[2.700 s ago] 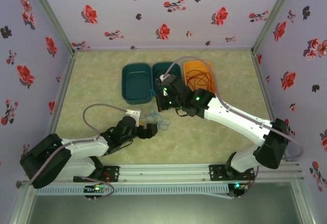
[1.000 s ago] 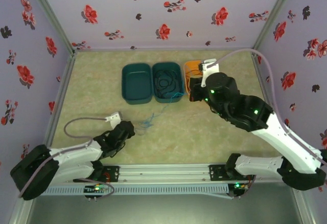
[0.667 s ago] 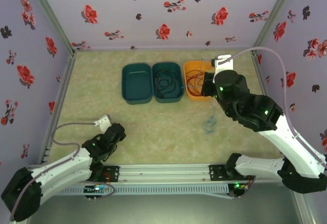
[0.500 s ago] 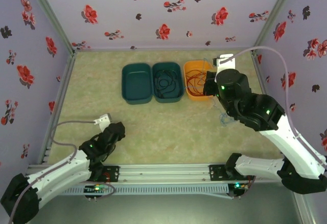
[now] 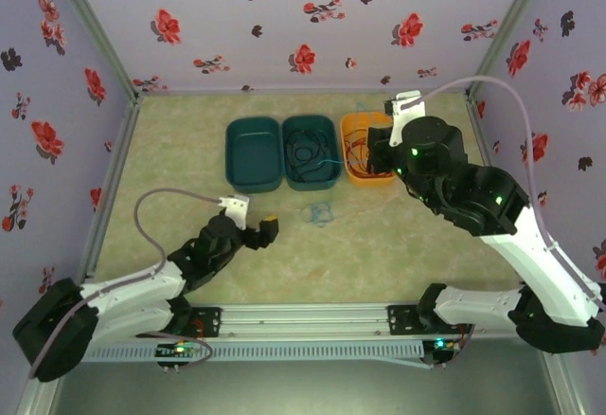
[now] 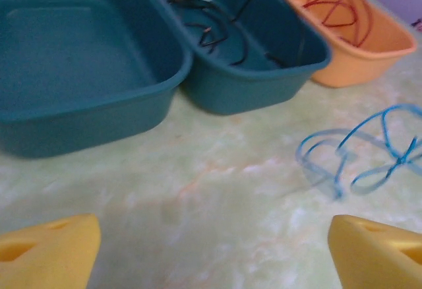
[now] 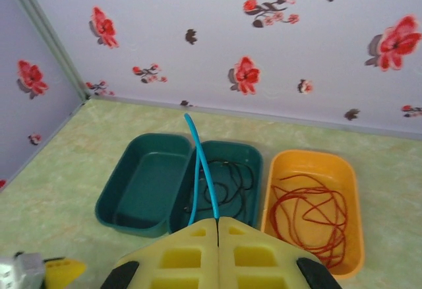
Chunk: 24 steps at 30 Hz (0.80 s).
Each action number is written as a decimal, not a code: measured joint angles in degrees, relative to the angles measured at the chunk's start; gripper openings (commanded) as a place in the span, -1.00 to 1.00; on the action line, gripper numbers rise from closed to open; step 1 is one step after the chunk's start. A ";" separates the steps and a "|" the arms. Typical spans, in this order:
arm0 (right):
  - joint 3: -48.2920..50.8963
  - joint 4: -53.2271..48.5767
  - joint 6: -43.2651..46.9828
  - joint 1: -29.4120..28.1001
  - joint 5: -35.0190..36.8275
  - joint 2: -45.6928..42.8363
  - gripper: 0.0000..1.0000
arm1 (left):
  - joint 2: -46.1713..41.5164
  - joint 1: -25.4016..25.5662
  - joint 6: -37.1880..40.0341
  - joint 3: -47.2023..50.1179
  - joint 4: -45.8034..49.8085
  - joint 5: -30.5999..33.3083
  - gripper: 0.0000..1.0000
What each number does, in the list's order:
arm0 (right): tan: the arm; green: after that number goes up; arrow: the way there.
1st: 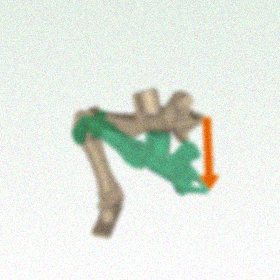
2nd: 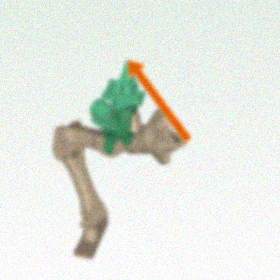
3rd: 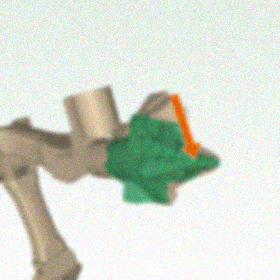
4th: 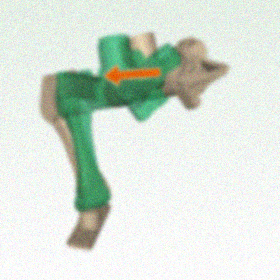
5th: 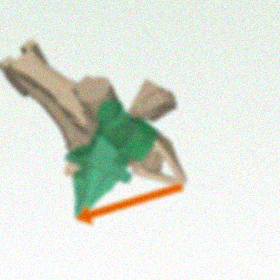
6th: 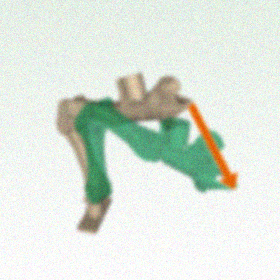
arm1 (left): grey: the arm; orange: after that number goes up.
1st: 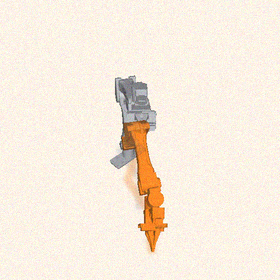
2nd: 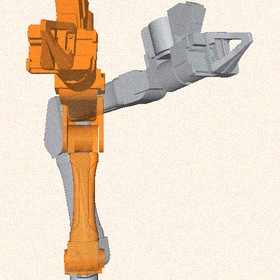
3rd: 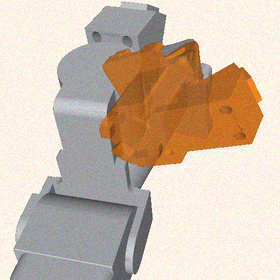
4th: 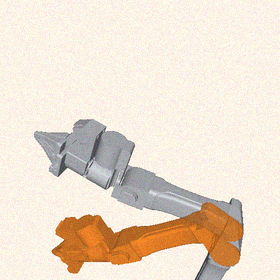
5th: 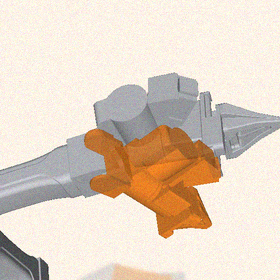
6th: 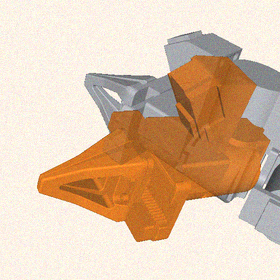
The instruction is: Untangle the cables
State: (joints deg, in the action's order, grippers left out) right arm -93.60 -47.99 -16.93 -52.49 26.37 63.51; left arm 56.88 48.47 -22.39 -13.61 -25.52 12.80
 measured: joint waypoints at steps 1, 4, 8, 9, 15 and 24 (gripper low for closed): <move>0.00 0.15 0.00 0.00 -1.03 0.28 -1.00 | 1.75 0.09 0.70 -0.92 -1.22 -0.61 0.83; 0.00 0.35 -0.02 0.00 -3.04 1.11 -1.00 | 6.75 0.09 1.18 -3.37 -4.33 -1.60 0.76; 1.22 1.42 -0.22 0.00 -3.98 1.31 -1.00 | 12.15 0.09 -1.07 -5.20 -7.28 -1.90 0.69; 2.14 1.90 -0.35 0.02 -4.00 1.09 -1.00 | 13.44 0.09 -1.77 -5.68 -7.54 -1.92 0.68; 9.88 3.63 -2.47 0.61 -3.93 -0.52 -1.00 | 18.05 1.01 -6.08 -7.52 -8.46 -2.91 0.64; 16.44 4.26 -5.66 2.71 -3.69 -4.52 -1.00 | 22.45 7.63 -3.76 -14.53 -4.94 -8.63 0.56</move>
State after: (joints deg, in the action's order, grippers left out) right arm -77.17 -43.72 -22.59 -49.78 22.68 58.98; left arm 79.33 56.10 -26.15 -28.14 -30.46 4.16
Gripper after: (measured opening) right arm 0.062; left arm 0.801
